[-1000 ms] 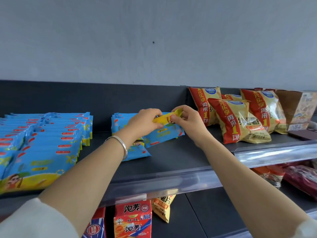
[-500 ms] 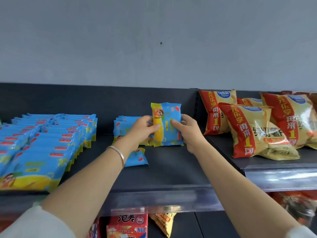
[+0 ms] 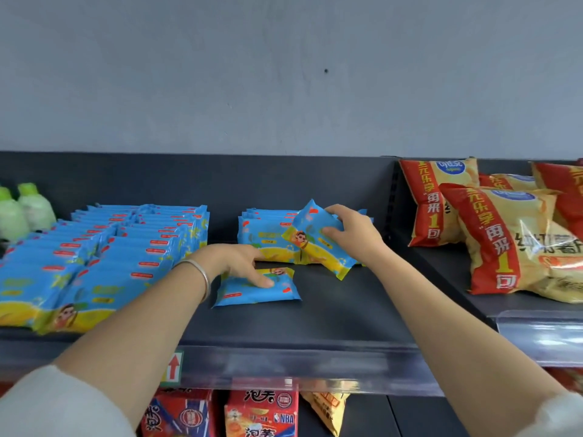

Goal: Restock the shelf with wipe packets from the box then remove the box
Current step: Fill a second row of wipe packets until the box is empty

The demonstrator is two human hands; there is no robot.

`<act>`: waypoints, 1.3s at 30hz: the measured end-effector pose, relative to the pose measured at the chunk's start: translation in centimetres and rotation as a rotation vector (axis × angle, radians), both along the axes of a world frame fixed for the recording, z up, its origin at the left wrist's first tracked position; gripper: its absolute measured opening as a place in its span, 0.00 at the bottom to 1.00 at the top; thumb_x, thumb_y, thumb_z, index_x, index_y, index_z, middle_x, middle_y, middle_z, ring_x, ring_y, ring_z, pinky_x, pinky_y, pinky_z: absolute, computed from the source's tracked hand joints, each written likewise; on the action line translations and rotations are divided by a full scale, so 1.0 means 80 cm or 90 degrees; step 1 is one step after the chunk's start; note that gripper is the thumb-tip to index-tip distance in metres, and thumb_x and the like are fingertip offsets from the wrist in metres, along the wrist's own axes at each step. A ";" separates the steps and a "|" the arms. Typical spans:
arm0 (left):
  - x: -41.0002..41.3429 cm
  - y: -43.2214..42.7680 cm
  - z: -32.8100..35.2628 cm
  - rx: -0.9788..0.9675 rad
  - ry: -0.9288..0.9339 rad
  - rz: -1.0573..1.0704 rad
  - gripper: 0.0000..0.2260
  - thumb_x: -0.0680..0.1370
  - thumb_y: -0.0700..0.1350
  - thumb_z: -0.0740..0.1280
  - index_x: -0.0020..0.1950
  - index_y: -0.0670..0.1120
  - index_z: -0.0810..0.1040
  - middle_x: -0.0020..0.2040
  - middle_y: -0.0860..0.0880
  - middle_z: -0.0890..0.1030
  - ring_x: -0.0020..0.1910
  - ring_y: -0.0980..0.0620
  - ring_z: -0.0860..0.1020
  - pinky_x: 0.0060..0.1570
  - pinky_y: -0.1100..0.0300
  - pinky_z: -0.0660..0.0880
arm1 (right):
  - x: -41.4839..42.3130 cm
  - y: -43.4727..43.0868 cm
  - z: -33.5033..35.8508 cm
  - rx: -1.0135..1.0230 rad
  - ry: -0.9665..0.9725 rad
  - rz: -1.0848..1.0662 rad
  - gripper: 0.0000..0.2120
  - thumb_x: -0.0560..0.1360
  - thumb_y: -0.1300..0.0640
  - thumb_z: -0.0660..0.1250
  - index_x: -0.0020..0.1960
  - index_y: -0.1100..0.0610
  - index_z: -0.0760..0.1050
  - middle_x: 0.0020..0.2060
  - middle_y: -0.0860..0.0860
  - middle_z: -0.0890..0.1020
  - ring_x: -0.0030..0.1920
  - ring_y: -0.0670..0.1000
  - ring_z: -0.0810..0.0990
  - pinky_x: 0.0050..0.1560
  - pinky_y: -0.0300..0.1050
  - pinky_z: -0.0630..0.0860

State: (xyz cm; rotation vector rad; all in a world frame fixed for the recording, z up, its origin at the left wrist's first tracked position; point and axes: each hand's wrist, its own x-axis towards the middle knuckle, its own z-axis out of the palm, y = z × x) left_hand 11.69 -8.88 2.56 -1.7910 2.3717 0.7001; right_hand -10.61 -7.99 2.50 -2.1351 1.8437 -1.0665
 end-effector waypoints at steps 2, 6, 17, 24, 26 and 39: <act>-0.002 -0.005 0.000 0.001 -0.035 -0.007 0.35 0.75 0.56 0.67 0.76 0.45 0.56 0.72 0.46 0.65 0.69 0.47 0.66 0.69 0.53 0.64 | 0.002 0.001 -0.002 0.005 0.027 -0.017 0.19 0.78 0.52 0.63 0.68 0.49 0.67 0.50 0.52 0.80 0.47 0.54 0.80 0.45 0.50 0.76; -0.003 -0.013 0.001 -0.001 -0.070 -0.032 0.32 0.75 0.58 0.66 0.74 0.43 0.62 0.70 0.47 0.68 0.67 0.47 0.69 0.67 0.52 0.67 | 0.001 -0.001 -0.007 0.009 -0.029 -0.038 0.20 0.78 0.52 0.63 0.68 0.49 0.67 0.49 0.53 0.80 0.47 0.56 0.80 0.48 0.54 0.79; 0.018 -0.025 0.011 -0.126 0.281 0.076 0.15 0.73 0.47 0.73 0.54 0.45 0.71 0.50 0.47 0.76 0.48 0.49 0.77 0.48 0.55 0.74 | -0.012 -0.005 0.026 0.005 0.123 -0.068 0.16 0.76 0.52 0.65 0.62 0.48 0.69 0.57 0.48 0.79 0.53 0.54 0.77 0.54 0.53 0.73; 0.011 -0.035 0.011 -0.132 0.835 0.298 0.11 0.75 0.35 0.69 0.51 0.43 0.69 0.51 0.42 0.79 0.42 0.45 0.80 0.37 0.51 0.78 | -0.004 -0.018 0.030 0.103 0.284 -0.044 0.17 0.76 0.52 0.65 0.64 0.46 0.69 0.60 0.48 0.76 0.60 0.54 0.73 0.62 0.55 0.61; 0.006 -0.036 0.005 -0.111 0.919 0.329 0.12 0.74 0.33 0.69 0.52 0.43 0.70 0.50 0.42 0.79 0.41 0.46 0.81 0.34 0.52 0.77 | -0.001 -0.027 0.023 0.128 0.301 -0.038 0.17 0.76 0.53 0.65 0.64 0.45 0.69 0.61 0.48 0.76 0.62 0.53 0.72 0.63 0.55 0.59; -0.014 -0.026 -0.009 -0.089 1.013 0.331 0.13 0.75 0.34 0.68 0.58 0.41 0.71 0.48 0.46 0.80 0.43 0.50 0.80 0.38 0.53 0.77 | 0.003 -0.034 -0.016 -0.023 0.371 -0.113 0.28 0.74 0.51 0.67 0.71 0.45 0.62 0.63 0.50 0.69 0.66 0.56 0.66 0.63 0.55 0.65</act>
